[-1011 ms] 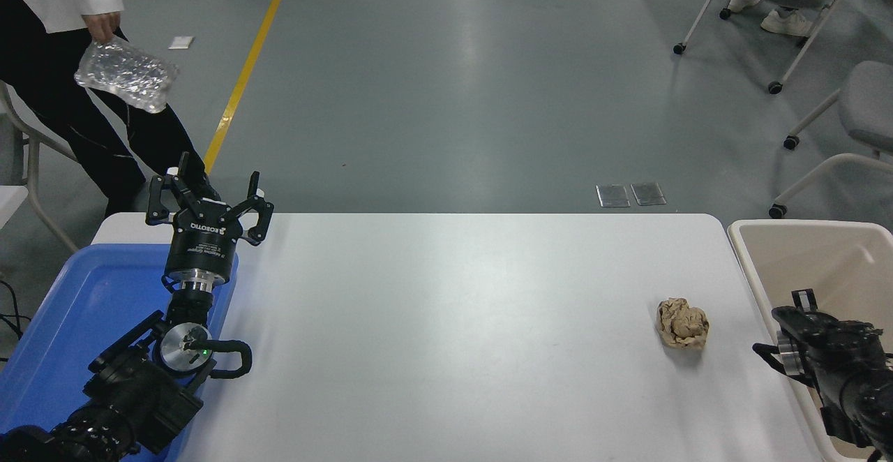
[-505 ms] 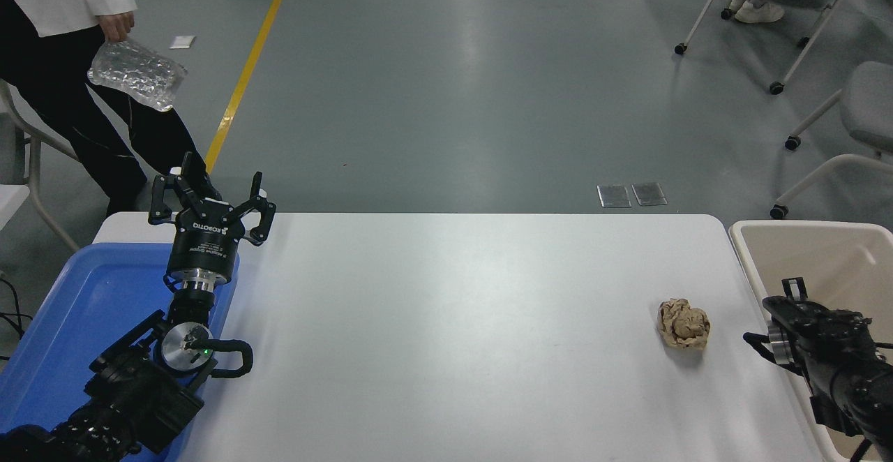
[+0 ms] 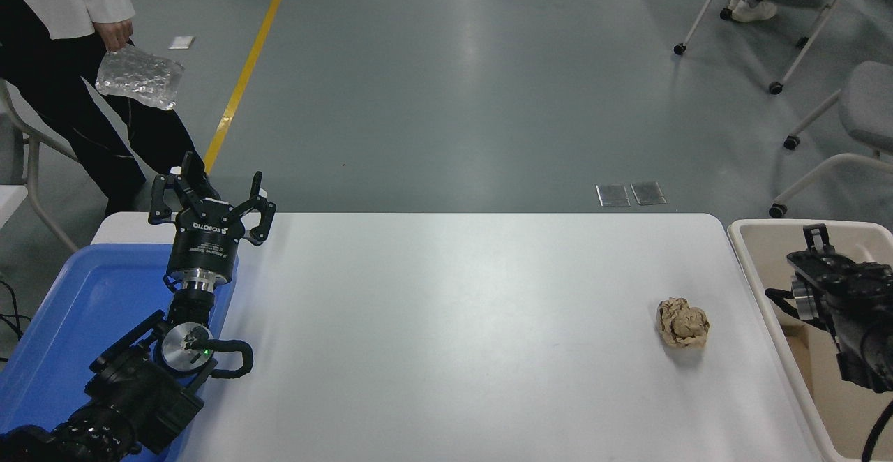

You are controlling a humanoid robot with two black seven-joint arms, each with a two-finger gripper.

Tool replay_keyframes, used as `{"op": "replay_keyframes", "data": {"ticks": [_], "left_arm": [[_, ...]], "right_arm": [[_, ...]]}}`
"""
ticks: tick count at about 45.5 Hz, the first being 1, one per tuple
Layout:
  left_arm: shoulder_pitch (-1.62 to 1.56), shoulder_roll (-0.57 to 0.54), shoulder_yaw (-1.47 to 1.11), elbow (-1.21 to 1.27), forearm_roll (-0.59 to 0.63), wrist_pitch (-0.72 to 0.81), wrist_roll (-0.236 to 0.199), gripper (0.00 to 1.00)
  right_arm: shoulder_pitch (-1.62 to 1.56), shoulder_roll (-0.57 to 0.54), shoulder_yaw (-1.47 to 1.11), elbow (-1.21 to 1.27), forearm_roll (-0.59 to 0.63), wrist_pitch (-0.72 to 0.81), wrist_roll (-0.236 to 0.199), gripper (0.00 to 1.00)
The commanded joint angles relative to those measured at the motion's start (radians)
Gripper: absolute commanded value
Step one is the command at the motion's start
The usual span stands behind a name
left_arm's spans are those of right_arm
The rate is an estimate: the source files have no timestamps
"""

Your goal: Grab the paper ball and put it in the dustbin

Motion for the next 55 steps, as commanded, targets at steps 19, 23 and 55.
{"op": "replay_keyframes", "data": {"ticks": [19,23,55], "left_arm": [[0.0,0.0,0.0,-0.002,0.001,-0.002,0.0,0.99],[0.0,0.0,0.0,-0.002,0.001,-0.002,0.0,0.99],[0.0,0.0,-0.001,-0.002,0.001,-0.002,0.0,0.99]], "right_arm": [[0.999,-0.005,-0.876,0.856,-0.006,0.577,0.001,1.0],[1.119,0.007,-0.902,0.974,-0.003,0.664,0.001,1.0],[1.608,0.015,-0.882,1.177,-0.018,1.074,-0.011,1.0]]}}
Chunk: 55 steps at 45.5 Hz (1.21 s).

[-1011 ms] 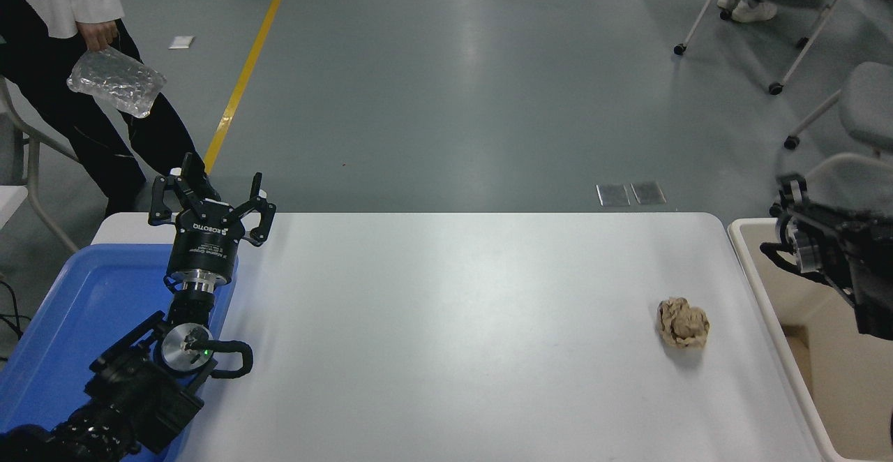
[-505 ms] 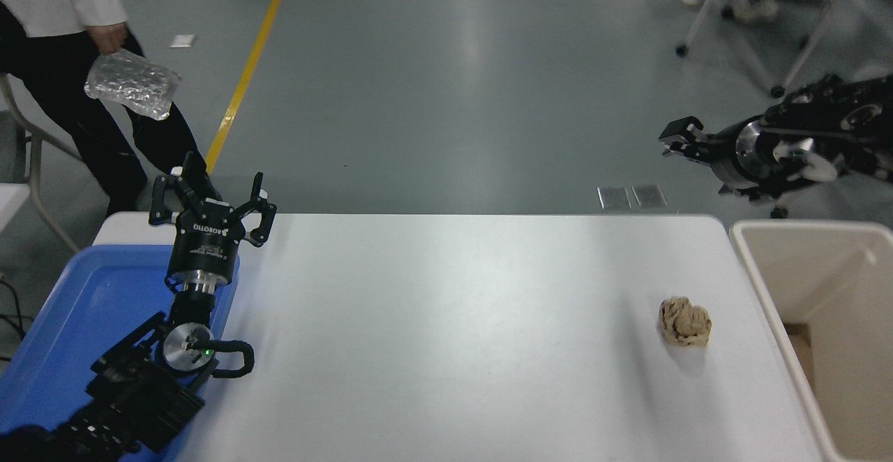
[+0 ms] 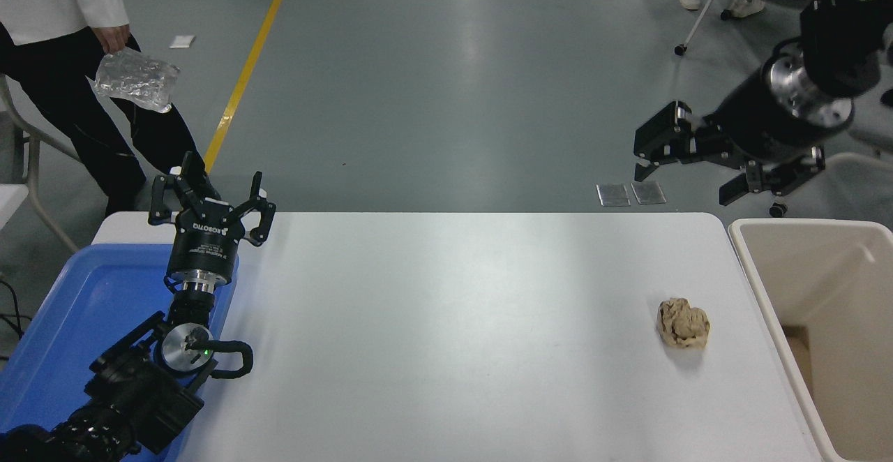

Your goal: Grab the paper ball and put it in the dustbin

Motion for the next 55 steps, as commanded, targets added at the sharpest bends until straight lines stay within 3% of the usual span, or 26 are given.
{"op": "replay_keyframes", "data": {"ticks": [1,15,34,55], "left_arm": [[0.0,0.0,0.0,0.0,0.0,0.0,0.0,0.99],[0.0,0.0,-0.001,0.0,0.0,0.0,0.0,0.99],[0.0,0.0,-0.001,0.0,0.0,0.0,0.0,0.99],[0.0,0.0,-0.001,0.0,0.0,0.0,0.0,0.99]], "right_arm": [[0.104,0.027,0.008,0.041,-0.002,0.055,-0.007,1.0],[-0.127,0.052,-0.018,0.025,-0.056,0.055,-0.01,1.0],[-0.795,0.044,0.014,-0.307,-0.037,-0.518,-0.008,1.0],[-1.21,0.065,0.215,-0.585,-0.037,-0.611,-0.008,1.0]]}}
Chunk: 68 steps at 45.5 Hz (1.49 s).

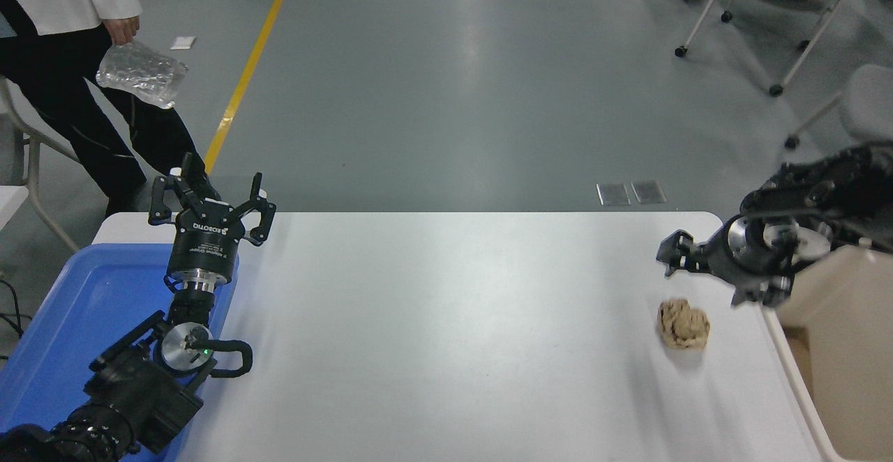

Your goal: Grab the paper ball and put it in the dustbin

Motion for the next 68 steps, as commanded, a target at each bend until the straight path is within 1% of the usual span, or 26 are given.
{"op": "replay_keyframes", "data": {"ticks": [1,8,17,21,22,24,26,29,30,40,46,53,59,63,68], "left_arm": [[0.0,0.0,0.001,0.0,0.0,0.0,0.0,0.99],[0.0,0.0,0.0,0.0,0.0,0.0,0.0,0.99],[-0.002,0.0,0.0,0.0,0.0,0.0,0.0,0.99],[-0.002,0.0,0.0,0.0,0.0,0.0,0.0,0.99],[-0.002,0.0,0.0,0.0,0.0,0.0,0.0,0.99],[0.0,0.0,0.001,0.0,0.0,0.0,0.0,0.99],[0.0,0.0,0.001,0.001,0.0,0.0,0.0,0.99],[0.0,0.0,0.001,0.001,0.0,0.0,0.0,0.99],[-0.002,0.0,0.001,0.002,-0.001,0.0,0.0,0.99],[0.0,0.0,0.001,0.0,-0.001,0.0,0.0,0.99],[-0.002,0.0,0.001,0.0,0.0,0.0,0.0,0.99],[-0.002,0.0,0.0,0.0,0.0,0.0,0.0,0.99],[-0.002,0.0,0.0,0.0,0.0,0.0,0.0,0.99],[-0.002,0.0,0.0,0.0,-0.001,0.0,0.0,0.99],[-0.002,0.0,0.0,0.0,0.0,0.0,0.0,0.99]], "right_arm": [[-0.217,0.013,0.085,-0.161,0.001,-0.088,0.001,1.0],[-0.295,0.041,0.176,-0.24,-0.001,-0.115,-0.001,1.0],[-0.338,0.069,0.185,-0.293,-0.001,-0.157,0.001,1.0],[-0.357,0.085,0.204,-0.314,0.001,-0.158,0.001,0.96],[-0.363,0.088,0.211,-0.319,-0.001,-0.158,0.001,0.9],[-0.369,0.095,0.225,-0.323,-0.001,-0.158,0.002,0.72],[-0.372,0.099,0.225,-0.325,-0.002,-0.158,0.002,0.49],[-0.372,0.101,0.228,-0.325,-0.002,-0.157,0.001,0.06],[-0.372,0.099,0.23,-0.325,-0.002,-0.157,0.001,0.0],[-0.338,0.085,0.231,-0.33,-0.002,-0.16,0.001,0.0],[-0.271,0.012,0.228,-0.271,-0.019,-0.146,0.001,0.0],[-0.147,-0.089,0.214,-0.113,-0.036,-0.137,0.002,0.0],[0.005,-0.18,0.156,0.052,-0.128,-0.105,0.002,0.0],[0.143,-0.238,0.077,0.176,-0.155,-0.045,0.008,0.0],[0.343,-0.309,-0.009,0.321,-0.166,0.072,0.01,0.0]]}}
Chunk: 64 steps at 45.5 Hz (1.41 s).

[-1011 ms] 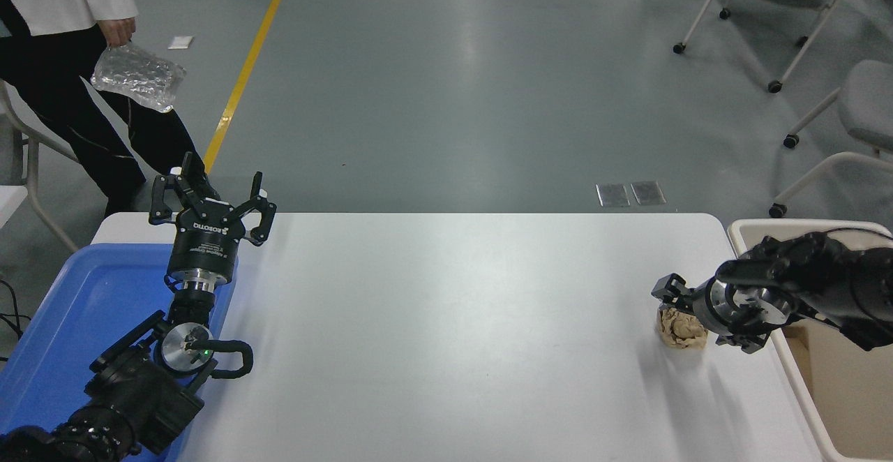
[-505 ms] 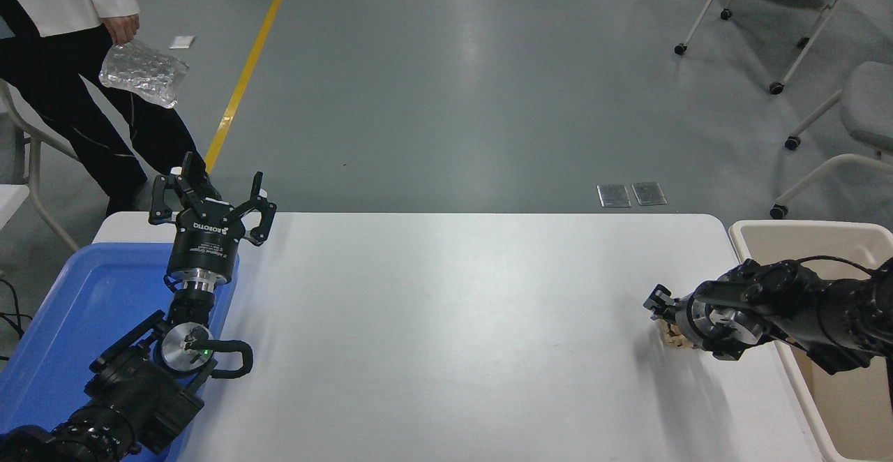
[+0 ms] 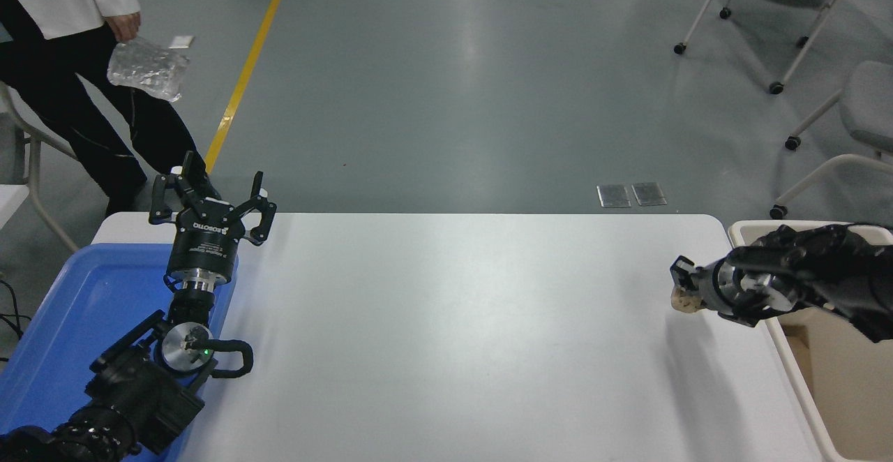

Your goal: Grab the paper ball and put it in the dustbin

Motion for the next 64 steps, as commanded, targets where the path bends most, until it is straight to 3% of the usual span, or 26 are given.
{"op": "replay_keyframes", "data": {"ticks": [1,16,32,49,64], "left_arm": [[0.0,0.0,0.001,0.0,-0.001,0.0,0.0,0.99],[0.001,0.0,0.0,0.002,-0.001,0.0,0.0,0.99],[0.001,0.0,0.001,0.002,-0.001,0.002,0.0,0.99],[0.001,0.0,0.001,0.002,-0.001,0.002,0.0,0.99],[0.001,0.0,0.0,0.002,-0.001,0.002,0.0,0.99]], "right_arm": [[0.384,-0.157,-0.161,0.313,-0.06,0.18,0.005,0.0],[1.014,-0.178,-0.338,0.473,-0.059,0.664,0.004,0.0],[1.278,-0.166,-0.324,0.475,-0.057,0.668,0.004,0.0],[1.059,-0.172,-0.325,0.351,-0.097,0.668,0.001,0.0],[0.449,-0.19,-0.171,-0.137,-0.109,0.603,0.001,0.0]]}}
